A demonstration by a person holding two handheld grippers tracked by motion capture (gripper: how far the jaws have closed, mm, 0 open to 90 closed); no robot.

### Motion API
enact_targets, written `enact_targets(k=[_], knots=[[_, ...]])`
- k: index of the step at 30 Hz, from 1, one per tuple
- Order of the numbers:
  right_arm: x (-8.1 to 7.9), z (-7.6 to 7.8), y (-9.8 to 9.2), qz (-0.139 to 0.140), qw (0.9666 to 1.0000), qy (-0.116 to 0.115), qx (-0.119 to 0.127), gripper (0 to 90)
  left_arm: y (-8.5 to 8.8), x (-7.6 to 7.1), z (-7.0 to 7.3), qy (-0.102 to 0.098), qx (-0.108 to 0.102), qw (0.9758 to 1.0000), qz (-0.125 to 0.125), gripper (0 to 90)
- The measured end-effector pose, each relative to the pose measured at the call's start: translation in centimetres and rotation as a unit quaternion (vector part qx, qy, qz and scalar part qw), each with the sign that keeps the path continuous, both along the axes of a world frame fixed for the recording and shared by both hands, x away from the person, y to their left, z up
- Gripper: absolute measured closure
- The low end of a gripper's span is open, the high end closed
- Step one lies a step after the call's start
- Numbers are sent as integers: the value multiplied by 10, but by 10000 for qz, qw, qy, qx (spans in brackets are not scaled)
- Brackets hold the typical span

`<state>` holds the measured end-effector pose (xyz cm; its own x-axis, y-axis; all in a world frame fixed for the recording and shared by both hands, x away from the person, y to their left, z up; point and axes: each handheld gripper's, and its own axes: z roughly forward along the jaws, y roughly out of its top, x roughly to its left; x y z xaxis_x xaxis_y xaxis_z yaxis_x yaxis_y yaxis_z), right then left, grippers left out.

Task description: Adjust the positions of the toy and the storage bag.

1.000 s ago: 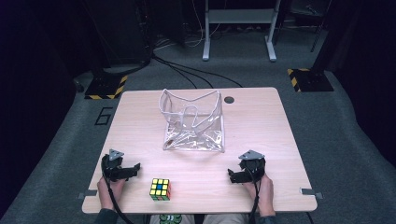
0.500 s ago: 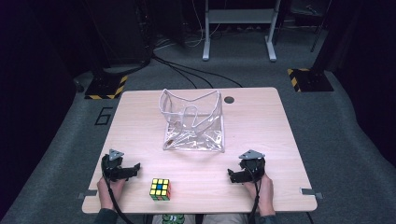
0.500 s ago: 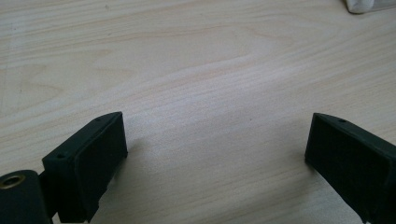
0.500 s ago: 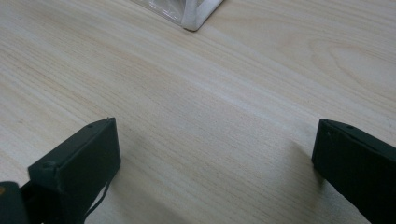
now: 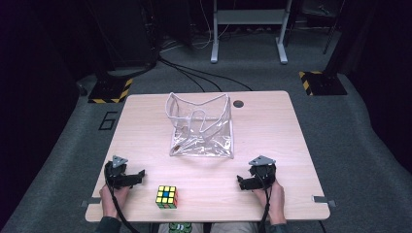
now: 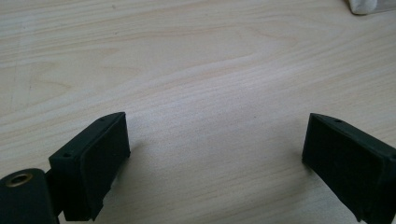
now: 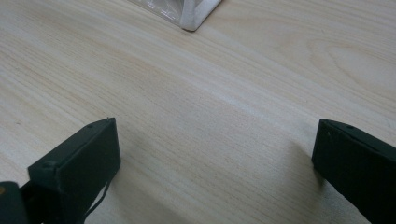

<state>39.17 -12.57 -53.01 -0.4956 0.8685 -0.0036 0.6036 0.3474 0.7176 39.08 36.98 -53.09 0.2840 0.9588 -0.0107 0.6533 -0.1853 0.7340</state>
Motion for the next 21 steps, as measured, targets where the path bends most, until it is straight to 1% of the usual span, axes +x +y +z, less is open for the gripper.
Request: enact_targets(k=[2,6,7,9,10,13,14,16,18,19,20,21], knots=[[1,0,0,-27,10000,12,9,2,0,1,0,13,11,10000,-21,74],[1,0,-1,43,10000,15,-25,2,0,0,1,46,-7,10000,-42,59],[1,0,-1,10,10000,4,-10,2,-1,0,0,28,-30,10000,-44,59],[1,0,-1,-9,10000,4,-6,2,-2,-1,1,69,-39,9999,-64,57],[1,0,-1,21,10000,1,-27,2,-3,-2,3,104,-40,9999,-121,56],[1,0,-1,0,10000,4,-19,2,-6,-4,7,55,-71,9999,-125,54],[1,0,-1,15,10000,0,-28,2,-6,-4,8,38,-117,9998,-131,54],[1,0,-1,-40,10000,12,2,3,-8,-6,11,21,-137,9998,-148,54],[1,0,-1,-10,10000,0,-17,3,-10,-8,15,-6,-143,9997,-190,54],[1,0,-1,13,10000,0,-29,2,-11,-8,16,10,-168,9996,-207,54],[1,0,0,-44,10000,13,5,3,-13,-9,19,30,-161,9996,-243,54],[1,0,0,-44,10000,13,5,3,-13,-9,19,30,-161,9996,-243,54]])
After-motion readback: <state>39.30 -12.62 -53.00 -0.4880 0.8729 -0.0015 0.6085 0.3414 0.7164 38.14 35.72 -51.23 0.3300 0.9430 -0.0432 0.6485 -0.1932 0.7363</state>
